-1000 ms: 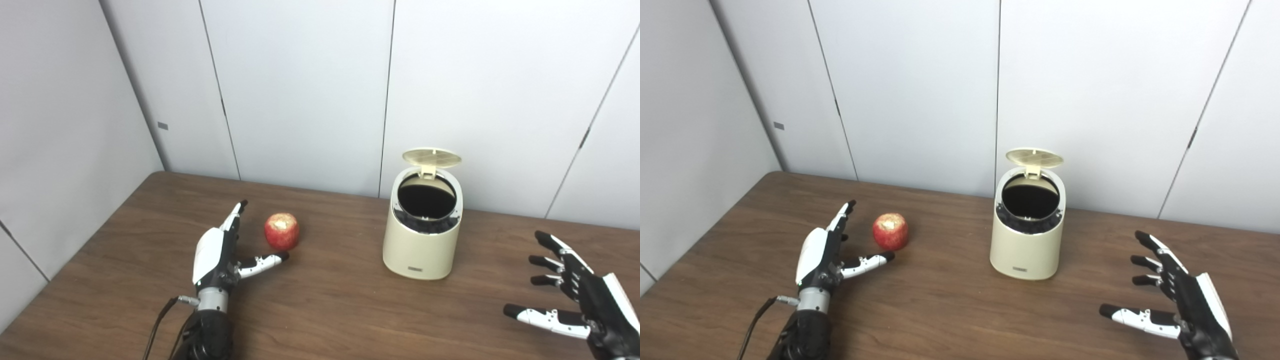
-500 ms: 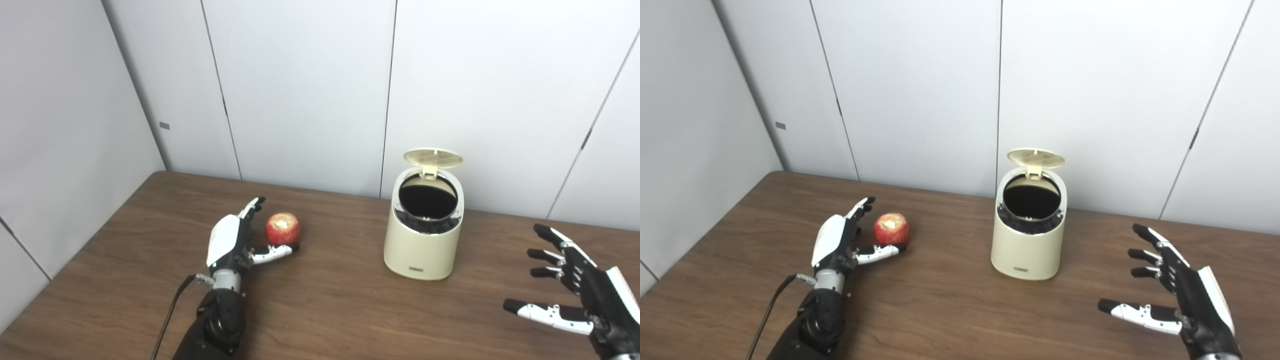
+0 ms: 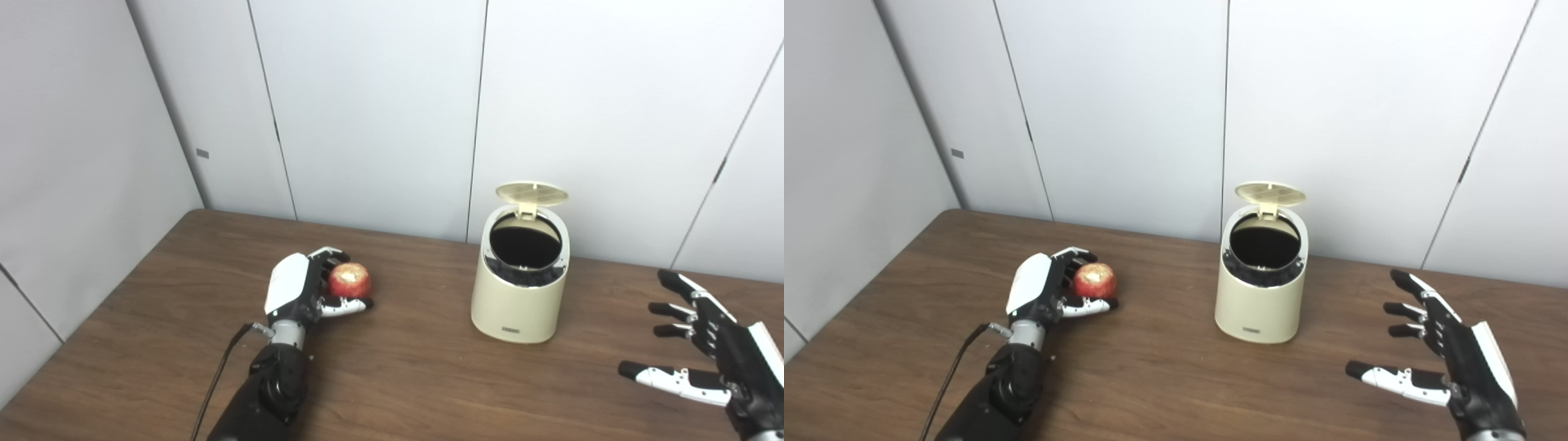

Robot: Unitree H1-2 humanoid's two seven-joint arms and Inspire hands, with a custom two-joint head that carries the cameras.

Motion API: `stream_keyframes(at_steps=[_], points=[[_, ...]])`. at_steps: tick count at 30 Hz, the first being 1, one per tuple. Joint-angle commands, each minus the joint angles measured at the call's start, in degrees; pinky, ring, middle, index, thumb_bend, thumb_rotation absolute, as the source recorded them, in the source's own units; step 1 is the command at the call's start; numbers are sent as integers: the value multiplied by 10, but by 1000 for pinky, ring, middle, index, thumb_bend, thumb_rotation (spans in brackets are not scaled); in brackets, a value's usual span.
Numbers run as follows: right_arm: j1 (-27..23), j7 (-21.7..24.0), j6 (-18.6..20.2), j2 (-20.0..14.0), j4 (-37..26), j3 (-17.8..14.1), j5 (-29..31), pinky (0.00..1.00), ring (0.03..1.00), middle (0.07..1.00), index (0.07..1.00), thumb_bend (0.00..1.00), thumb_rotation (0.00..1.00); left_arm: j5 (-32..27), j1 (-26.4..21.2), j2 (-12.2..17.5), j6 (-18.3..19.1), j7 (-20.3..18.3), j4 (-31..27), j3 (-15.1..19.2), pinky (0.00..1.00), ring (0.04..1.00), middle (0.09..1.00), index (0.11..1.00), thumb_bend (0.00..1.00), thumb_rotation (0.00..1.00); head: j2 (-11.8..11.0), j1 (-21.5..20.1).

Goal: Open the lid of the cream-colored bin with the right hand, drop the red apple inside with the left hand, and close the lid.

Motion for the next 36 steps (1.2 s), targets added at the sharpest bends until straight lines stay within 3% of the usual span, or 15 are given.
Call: stream_keyframes(at_steps=[1, 8, 14, 19, 25, 31, 36], points=[[-14, 0, 0, 0, -24, -6, 6, 673, 784, 911, 871, 717, 0, 13, -2, -4, 9, -12, 5, -19, 478, 508, 469, 539, 557, 23, 2, 1], [-13, -2, 2, 3, -24, -3, 5, 697, 790, 919, 882, 686, 0, 17, 3, 2, 12, -13, -2, -21, 391, 436, 467, 498, 526, 0, 3, 3], [-11, -8, -21, 6, -11, -1, 0, 670, 783, 910, 874, 683, 0, 19, 5, 3, 7, -7, -3, -20, 360, 403, 474, 484, 526, 0, 0, -5], [-9, -9, -33, 14, 2, -3, 4, 652, 784, 907, 874, 686, 0, 18, 11, 0, -18, 15, -17, -16, 323, 386, 471, 486, 527, 0, -9, -29], [-8, -13, -83, 11, 47, 1, -8, 646, 803, 918, 894, 691, 0, 29, 21, -9, -53, 49, -85, -12, 281, 358, 451, 499, 525, 0, -17, -69], [-15, -27, -172, 10, 126, 3, -12, 629, 767, 902, 871, 739, 8, 11, 13, -32, -61, 28, -174, -2, 279, 371, 457, 497, 525, 0, -26, -114], [-16, -36, -182, 18, 144, 6, -28, 613, 762, 894, 861, 768, 96, -35, 3, -59, -76, 1, -221, 0, 290, 373, 463, 494, 525, 0, -29, -143]])
